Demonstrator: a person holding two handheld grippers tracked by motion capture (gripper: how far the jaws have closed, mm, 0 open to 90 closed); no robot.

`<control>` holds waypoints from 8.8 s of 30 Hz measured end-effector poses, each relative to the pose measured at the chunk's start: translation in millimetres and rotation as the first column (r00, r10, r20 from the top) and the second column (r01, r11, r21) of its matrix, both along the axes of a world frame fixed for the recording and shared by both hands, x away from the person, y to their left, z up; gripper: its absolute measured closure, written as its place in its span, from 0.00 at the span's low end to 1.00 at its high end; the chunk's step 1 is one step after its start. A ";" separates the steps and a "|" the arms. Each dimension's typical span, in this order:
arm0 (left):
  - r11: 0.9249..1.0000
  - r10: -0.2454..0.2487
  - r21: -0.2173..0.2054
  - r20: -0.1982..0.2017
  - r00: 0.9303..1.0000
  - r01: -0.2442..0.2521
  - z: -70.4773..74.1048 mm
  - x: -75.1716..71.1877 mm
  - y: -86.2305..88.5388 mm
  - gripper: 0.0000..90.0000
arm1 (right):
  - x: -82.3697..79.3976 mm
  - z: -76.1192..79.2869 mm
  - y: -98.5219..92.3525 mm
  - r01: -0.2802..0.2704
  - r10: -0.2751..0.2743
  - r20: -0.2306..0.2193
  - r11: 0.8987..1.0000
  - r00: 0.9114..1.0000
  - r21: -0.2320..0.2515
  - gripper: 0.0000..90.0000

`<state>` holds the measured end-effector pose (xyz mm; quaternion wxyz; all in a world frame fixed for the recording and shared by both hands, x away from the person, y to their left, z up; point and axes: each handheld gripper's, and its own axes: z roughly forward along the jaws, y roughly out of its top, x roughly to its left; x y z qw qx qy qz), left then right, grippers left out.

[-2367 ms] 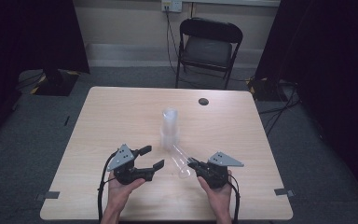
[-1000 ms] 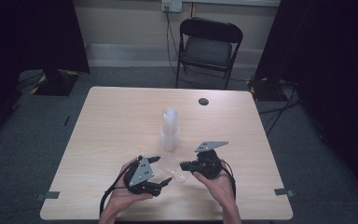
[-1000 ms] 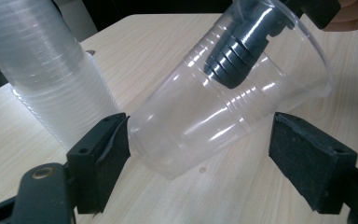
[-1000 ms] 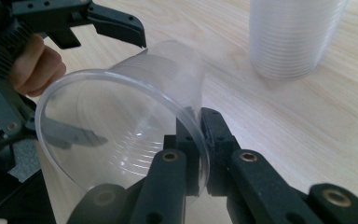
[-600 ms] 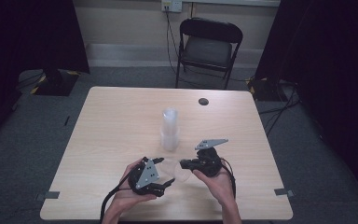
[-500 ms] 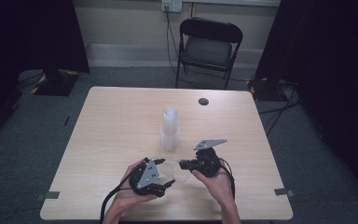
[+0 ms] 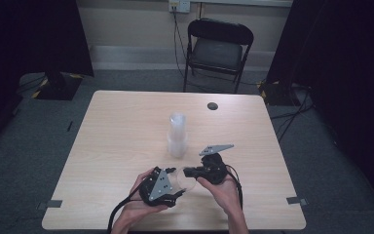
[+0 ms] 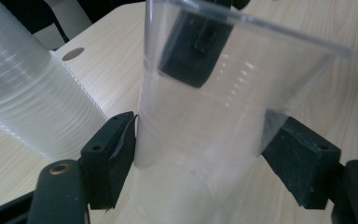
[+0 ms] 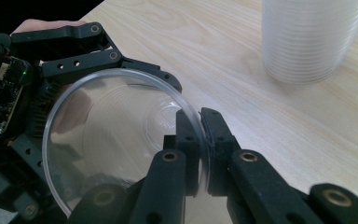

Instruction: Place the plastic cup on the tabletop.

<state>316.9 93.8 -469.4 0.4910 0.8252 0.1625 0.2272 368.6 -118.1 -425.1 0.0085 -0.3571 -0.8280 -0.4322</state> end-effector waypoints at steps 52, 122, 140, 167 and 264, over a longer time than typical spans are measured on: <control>0.990 0.047 -0.130 -0.053 0.997 -0.054 4.8 -1.3 1.0 0.33 | -4.3 -3.4 17.8 0.002 -0.002 -0.010 1.000 1.000 -0.031 0.80; 0.849 0.386 -0.318 -0.173 0.906 -0.422 33.3 46.9 98.3 0.34 | -36.1 -20.0 -21.4 0.144 -0.181 0.218 0.974 0.959 0.173 0.43; 0.820 0.450 -0.320 -0.153 0.880 -0.475 45.4 87.2 108.7 0.33 | -39.7 -33.5 -21.7 0.128 -0.159 0.217 0.981 0.963 0.149 0.42; 0.855 0.416 -0.244 -0.205 0.886 -0.458 19.7 152.4 98.1 0.32 | -36.9 -36.4 -24.0 0.141 -0.171 0.204 0.977 0.964 0.157 0.41; 0.823 0.496 -0.136 -0.301 0.815 -0.551 7.9 30.3 116.4 0.18 | -38.7 -45.4 -55.0 0.255 -0.294 0.193 0.945 0.936 0.205 0.39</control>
